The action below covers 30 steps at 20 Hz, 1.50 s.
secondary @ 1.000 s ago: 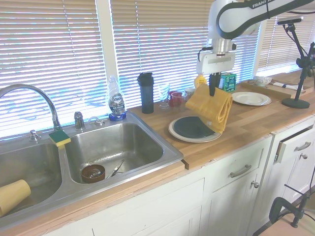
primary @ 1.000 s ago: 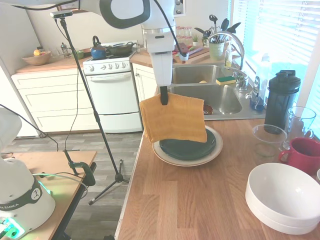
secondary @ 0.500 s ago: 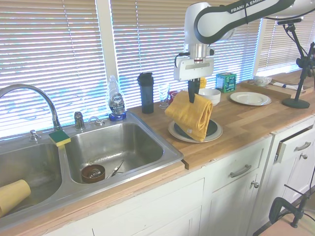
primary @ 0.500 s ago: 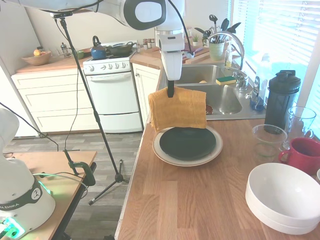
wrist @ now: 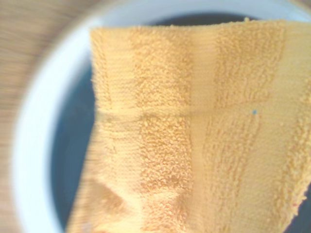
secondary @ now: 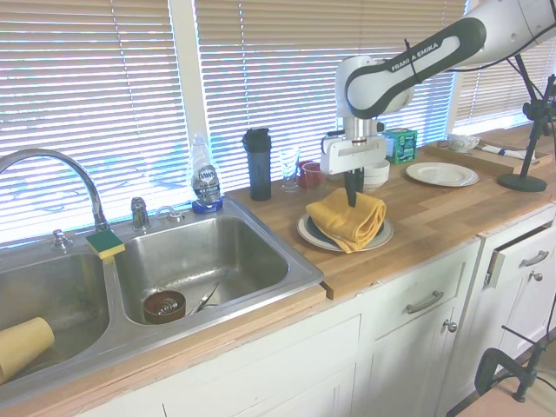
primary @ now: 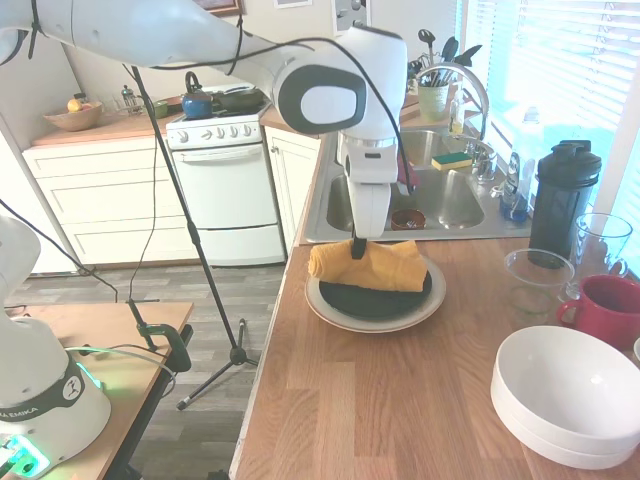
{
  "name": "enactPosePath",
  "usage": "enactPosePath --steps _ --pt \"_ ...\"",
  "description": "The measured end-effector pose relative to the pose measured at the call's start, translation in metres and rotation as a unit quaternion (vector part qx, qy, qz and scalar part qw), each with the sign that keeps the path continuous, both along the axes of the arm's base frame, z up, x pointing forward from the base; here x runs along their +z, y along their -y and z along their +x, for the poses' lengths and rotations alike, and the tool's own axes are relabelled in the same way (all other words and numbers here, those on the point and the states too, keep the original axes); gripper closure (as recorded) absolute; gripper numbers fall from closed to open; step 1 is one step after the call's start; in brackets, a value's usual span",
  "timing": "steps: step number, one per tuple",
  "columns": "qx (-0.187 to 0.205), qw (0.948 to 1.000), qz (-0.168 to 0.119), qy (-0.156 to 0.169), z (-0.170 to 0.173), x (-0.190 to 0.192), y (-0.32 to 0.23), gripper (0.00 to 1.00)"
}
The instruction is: Wipe the blue plate in clockwise motion
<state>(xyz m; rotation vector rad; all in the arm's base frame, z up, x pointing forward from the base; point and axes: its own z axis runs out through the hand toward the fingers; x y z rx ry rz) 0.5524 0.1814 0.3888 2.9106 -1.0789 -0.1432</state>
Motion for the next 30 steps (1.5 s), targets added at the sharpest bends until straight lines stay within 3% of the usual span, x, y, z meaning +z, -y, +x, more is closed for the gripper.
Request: enactPosePath --steps 9,14,22,26,30 --pt "0.041 0.9984 -0.038 0.013 -0.003 -0.034 -0.031 1.0" --pt "0.015 0.9987 -0.041 0.028 0.022 -0.032 -0.03 1.0" --pt "-0.038 0.9977 -0.046 0.032 0.054 -0.032 0.033 1.0" --pt "-0.041 0.9977 -0.049 0.024 0.047 -0.037 0.043 1.0" --pt "-0.029 0.9981 -0.051 0.019 0.018 -0.038 0.038 1.0"
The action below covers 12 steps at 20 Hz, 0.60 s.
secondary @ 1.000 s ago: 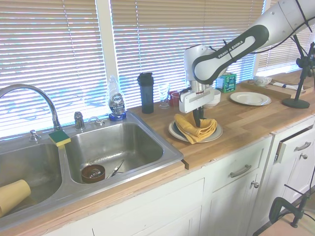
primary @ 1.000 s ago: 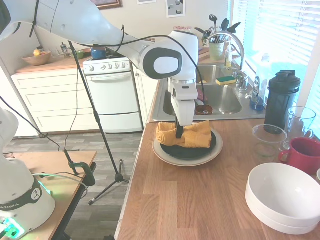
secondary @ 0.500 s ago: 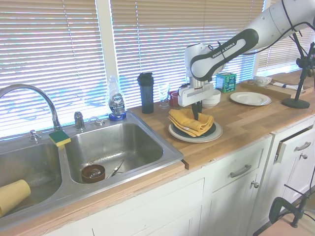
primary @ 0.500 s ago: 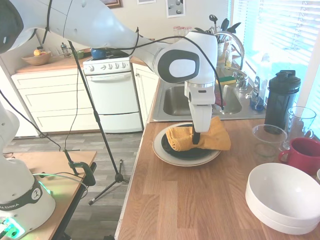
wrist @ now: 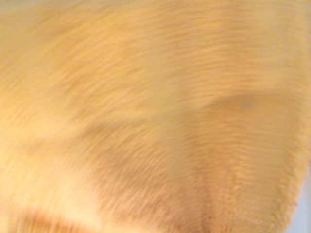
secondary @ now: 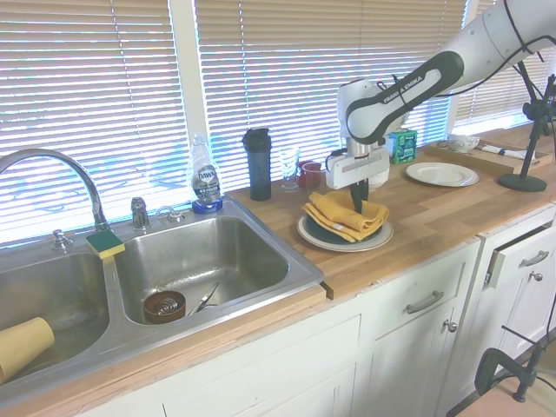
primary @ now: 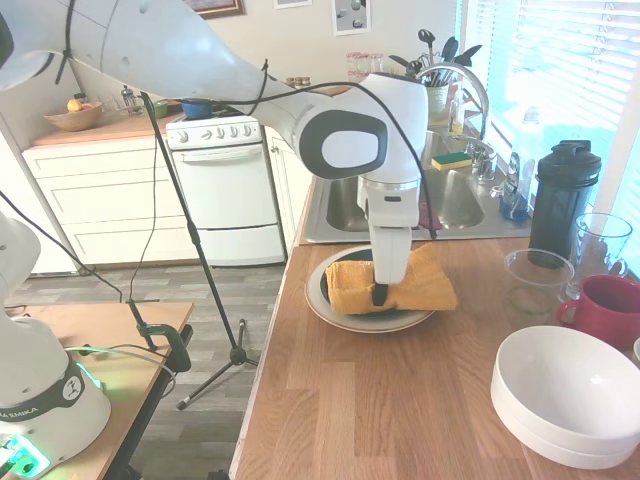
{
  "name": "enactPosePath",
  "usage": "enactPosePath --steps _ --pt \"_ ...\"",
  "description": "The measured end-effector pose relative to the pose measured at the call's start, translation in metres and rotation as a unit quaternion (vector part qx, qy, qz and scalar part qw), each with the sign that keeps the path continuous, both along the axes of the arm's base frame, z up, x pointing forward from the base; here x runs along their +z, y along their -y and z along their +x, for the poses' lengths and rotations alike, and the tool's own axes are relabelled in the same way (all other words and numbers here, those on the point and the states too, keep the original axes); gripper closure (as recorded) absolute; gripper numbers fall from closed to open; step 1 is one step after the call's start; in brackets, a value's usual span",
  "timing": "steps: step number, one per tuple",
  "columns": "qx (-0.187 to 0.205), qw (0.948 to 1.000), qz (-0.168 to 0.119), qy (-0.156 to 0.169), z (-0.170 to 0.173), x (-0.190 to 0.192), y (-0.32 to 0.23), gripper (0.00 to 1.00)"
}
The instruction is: Wipe the blue plate in clockwise motion
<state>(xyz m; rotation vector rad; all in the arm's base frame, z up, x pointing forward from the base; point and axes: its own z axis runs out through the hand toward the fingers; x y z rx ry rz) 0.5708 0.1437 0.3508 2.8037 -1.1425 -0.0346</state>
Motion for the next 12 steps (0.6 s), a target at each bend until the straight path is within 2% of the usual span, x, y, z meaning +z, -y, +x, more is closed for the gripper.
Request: enactPosePath --steps 6,12 --pt "0.04 0.9991 0.003 0.011 -0.045 0.016 -0.038 1.0" --pt "0.054 0.9984 0.006 0.015 -0.057 0.009 -0.072 1.0"
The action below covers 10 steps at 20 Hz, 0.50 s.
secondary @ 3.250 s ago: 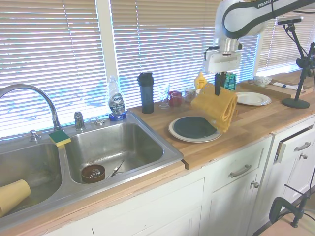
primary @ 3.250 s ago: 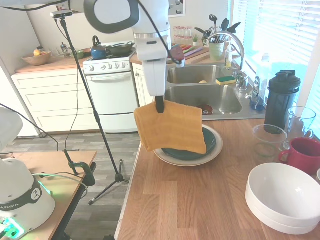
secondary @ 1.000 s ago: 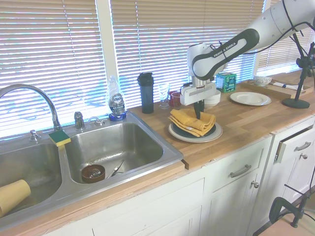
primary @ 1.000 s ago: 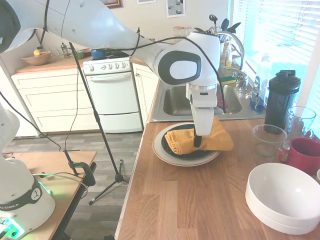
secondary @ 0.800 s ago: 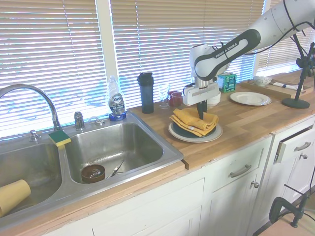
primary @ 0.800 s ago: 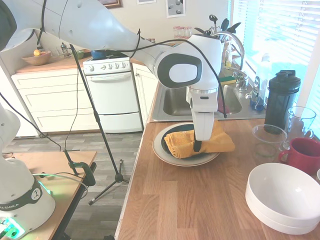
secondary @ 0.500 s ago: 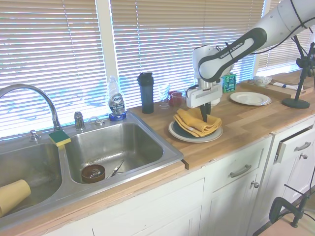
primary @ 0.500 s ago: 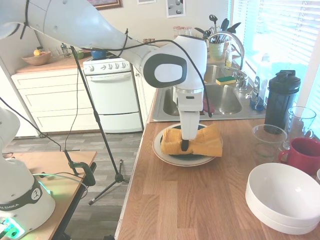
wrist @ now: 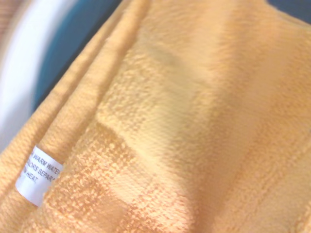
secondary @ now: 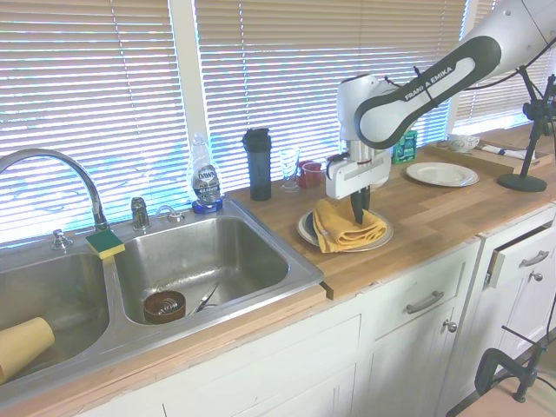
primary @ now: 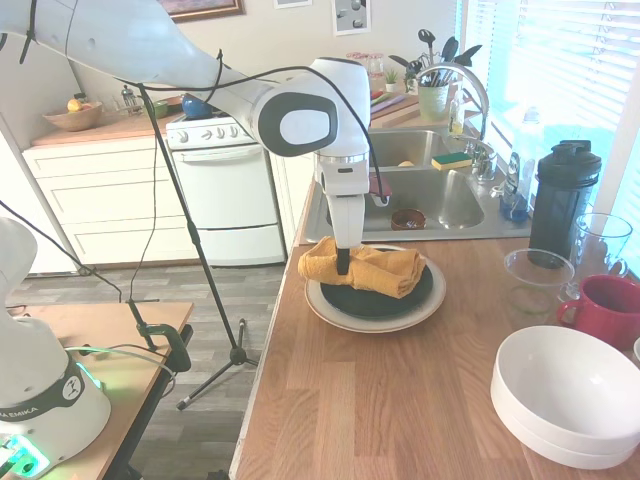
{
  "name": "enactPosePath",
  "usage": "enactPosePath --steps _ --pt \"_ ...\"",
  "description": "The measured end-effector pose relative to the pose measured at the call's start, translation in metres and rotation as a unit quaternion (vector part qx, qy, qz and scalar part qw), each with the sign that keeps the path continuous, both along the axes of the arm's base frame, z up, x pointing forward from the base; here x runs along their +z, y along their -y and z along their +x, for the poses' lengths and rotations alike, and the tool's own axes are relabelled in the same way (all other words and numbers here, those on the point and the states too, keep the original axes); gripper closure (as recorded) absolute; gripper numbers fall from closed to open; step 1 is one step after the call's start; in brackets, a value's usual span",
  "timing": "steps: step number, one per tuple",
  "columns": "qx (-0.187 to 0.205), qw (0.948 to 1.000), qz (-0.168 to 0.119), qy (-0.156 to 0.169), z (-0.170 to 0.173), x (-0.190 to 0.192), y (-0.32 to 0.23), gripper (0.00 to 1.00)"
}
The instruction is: Wipe the blue plate in clockwise motion
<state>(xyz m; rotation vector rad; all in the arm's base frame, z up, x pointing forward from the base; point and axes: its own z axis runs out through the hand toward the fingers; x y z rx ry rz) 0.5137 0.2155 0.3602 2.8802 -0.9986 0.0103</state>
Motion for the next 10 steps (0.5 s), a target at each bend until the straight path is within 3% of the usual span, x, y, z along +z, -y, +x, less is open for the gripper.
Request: enactPosePath --steps 5,10 --pt "-0.003 0.9999 0.007 0.009 0.014 -0.003 -0.009 1.0" --pt "-0.031 0.9993 0.01 0.017 0.046 -0.002 0.013 1.0"
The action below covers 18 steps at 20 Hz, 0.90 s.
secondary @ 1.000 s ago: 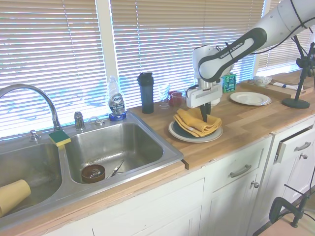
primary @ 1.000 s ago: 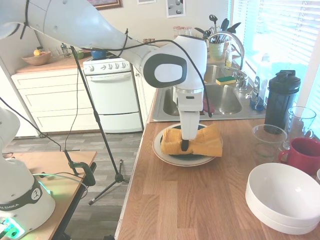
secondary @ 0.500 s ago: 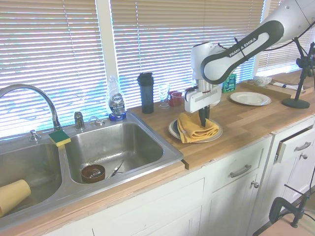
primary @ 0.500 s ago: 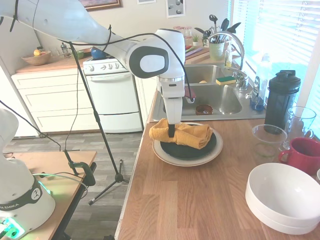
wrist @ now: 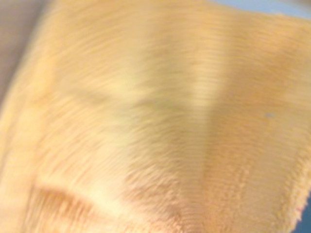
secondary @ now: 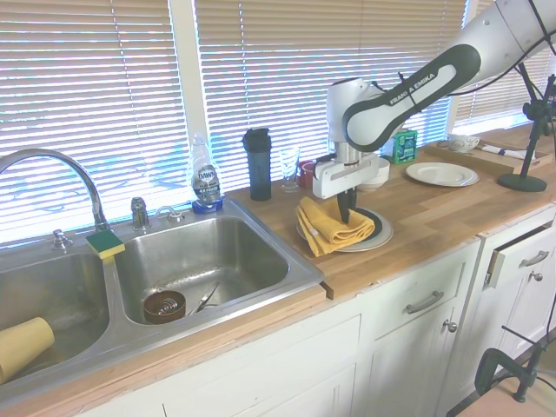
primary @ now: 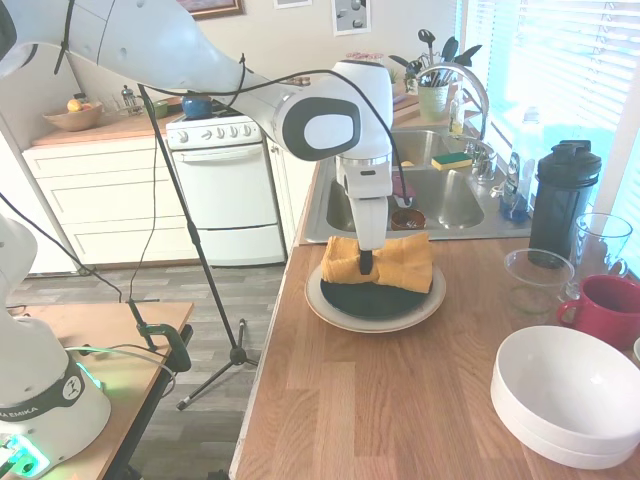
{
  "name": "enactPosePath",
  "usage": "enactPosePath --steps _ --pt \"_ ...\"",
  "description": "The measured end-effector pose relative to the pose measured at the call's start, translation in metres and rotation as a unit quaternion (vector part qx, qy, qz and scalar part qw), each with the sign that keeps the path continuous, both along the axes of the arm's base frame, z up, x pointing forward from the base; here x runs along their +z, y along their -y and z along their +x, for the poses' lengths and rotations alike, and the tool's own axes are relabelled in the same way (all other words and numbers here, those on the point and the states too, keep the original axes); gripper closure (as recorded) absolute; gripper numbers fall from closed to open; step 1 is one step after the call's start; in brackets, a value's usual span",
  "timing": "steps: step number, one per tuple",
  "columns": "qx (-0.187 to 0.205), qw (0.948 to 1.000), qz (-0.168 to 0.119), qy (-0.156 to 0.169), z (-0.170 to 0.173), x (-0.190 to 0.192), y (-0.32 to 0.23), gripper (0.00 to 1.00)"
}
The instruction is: Wipe the blue plate in clockwise motion
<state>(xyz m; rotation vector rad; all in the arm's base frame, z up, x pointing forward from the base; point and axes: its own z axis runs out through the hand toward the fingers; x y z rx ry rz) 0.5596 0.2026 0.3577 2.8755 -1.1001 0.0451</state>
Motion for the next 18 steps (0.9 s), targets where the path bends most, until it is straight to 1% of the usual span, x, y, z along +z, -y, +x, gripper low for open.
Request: enactPosePath --steps 5,11,15,18 --pt "-0.029 0.9996 -0.001 -0.002 0.021 -0.007 0.034 1.0" --pt "-0.047 0.9989 -0.001 -0.005 0.03 -0.009 0.069 1.0" --pt "-0.045 0.9989 -0.003 -0.011 0.025 -0.013 0.071 1.0" --pt "-0.032 0.9994 -0.004 -0.014 0.007 -0.013 0.059 1.0"
